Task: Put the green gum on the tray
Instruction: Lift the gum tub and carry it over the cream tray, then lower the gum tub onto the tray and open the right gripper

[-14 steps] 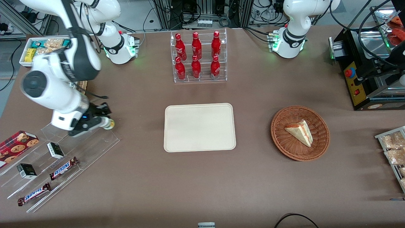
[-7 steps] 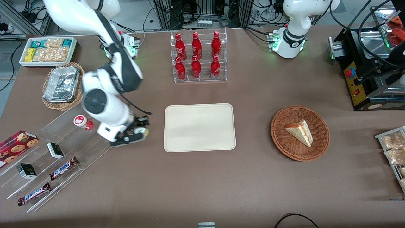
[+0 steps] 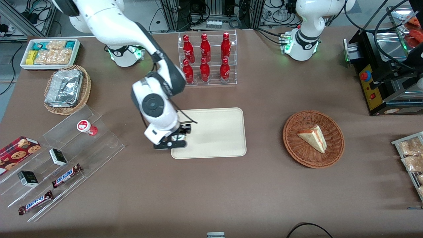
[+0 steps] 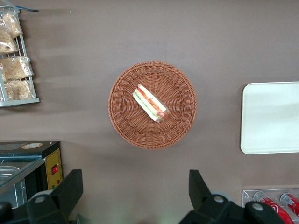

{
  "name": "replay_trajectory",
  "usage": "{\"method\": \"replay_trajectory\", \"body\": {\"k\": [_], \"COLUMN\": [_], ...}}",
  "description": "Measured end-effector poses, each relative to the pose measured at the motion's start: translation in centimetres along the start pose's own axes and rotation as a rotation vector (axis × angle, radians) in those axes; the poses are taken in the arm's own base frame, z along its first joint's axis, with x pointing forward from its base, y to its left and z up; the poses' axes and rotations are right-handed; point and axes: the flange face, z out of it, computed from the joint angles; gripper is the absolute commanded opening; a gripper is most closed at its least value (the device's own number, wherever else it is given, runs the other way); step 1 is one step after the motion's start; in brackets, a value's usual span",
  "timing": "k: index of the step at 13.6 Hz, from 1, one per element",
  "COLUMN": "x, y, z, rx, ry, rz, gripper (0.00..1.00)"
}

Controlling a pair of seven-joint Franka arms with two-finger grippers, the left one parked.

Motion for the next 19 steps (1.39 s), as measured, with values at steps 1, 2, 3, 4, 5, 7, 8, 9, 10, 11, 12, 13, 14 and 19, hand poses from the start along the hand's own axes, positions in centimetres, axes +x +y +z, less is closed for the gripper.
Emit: {"method": "replay_trajectory", "body": {"k": [1,2,3,4,5,7,8,9,10,11,12,13,14,19], "x": [-0.5,-1.0,-1.6,-2.1,-2.6,-3.2,-3.4,-3.4,-3.4,-3.4,-3.4,-3.4,-3.4,-3.4], "y": [-1.2,-2.4,-3.5,-4.5,-5.5,-7.0,-7.4,-7.6,-7.7,-7.7,-7.7,-7.7,-7.8,-7.7], "z": [0.5,1.0,1.6,2.2,2.9,4.4,5.1,5.8,6.3,6.8,7.2,7.5,7.7,8.7], "rx": [0.005,0.014,0.023,0.028,0.034,0.044,0.048,0.05,0.049,0.048,0.046,0.046,0.047,0.043], "ry": [0.008,0.013,0.014,0.021,0.031,0.048,0.055,0.06,0.061,0.061,0.06,0.061,0.063,0.061], "rz": [0.02,0.04,0.057,0.067,0.076,0.085,0.09,0.095,0.097,0.097,0.097,0.098,0.099,0.103], "gripper": [0.0,0.0,0.0,0.0,0.0,0.0,0.0,0.0,0.0,0.0,0.0,0.0,0.0,0.46]}}
